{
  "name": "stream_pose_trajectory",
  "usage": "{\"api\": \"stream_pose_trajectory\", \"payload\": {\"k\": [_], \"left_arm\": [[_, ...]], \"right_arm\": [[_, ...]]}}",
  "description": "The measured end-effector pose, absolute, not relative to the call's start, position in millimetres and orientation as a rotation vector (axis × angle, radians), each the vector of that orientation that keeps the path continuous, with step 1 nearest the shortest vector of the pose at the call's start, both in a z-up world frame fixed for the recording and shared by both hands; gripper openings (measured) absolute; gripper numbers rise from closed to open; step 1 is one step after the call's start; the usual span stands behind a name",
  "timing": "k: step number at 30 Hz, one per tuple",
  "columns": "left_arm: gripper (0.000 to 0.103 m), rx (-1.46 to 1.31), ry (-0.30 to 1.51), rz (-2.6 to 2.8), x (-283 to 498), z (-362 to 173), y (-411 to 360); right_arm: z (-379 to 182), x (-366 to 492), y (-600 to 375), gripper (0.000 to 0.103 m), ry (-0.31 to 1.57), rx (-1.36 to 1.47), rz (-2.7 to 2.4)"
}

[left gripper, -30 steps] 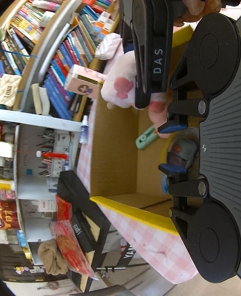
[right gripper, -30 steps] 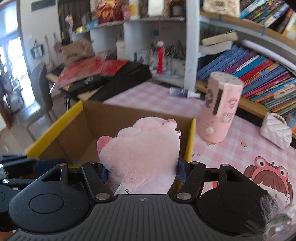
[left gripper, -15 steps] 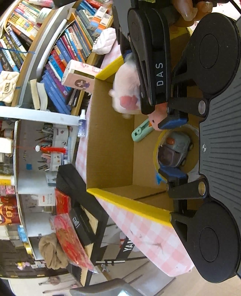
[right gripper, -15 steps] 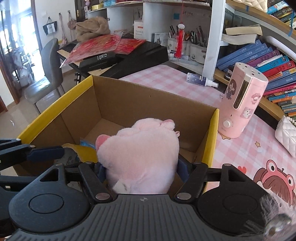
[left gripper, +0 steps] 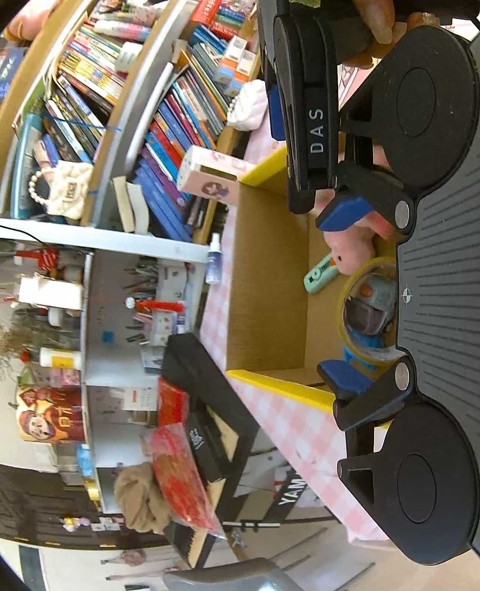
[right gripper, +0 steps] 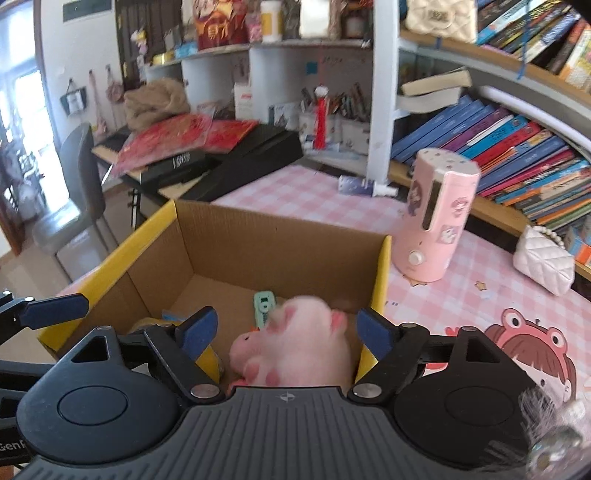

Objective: Organize objects

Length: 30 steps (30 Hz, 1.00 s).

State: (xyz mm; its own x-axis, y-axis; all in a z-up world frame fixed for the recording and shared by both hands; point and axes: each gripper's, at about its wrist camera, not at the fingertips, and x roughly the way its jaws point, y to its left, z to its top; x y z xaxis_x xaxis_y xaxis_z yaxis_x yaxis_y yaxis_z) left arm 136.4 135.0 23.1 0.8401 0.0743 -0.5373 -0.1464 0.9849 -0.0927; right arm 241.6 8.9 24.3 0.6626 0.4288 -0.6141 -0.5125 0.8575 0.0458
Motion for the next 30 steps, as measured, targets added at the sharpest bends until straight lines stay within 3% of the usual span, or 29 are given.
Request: {"api": "stream_pose_trajectory", "payload": {"k": [15,30], "left_arm": [[0.085,-0.150,0.484,0.122,76.4,35.9,150.2],[0.087,-0.155,0.566,0.141,4.4,22.6,165.0]], "right_arm": [[43.6,166.3,-9.7,0.083,0.519,-0.082,0.386],[19.5,69.5,-0.7,0.083,0.589,-0.132,0.308]]}}
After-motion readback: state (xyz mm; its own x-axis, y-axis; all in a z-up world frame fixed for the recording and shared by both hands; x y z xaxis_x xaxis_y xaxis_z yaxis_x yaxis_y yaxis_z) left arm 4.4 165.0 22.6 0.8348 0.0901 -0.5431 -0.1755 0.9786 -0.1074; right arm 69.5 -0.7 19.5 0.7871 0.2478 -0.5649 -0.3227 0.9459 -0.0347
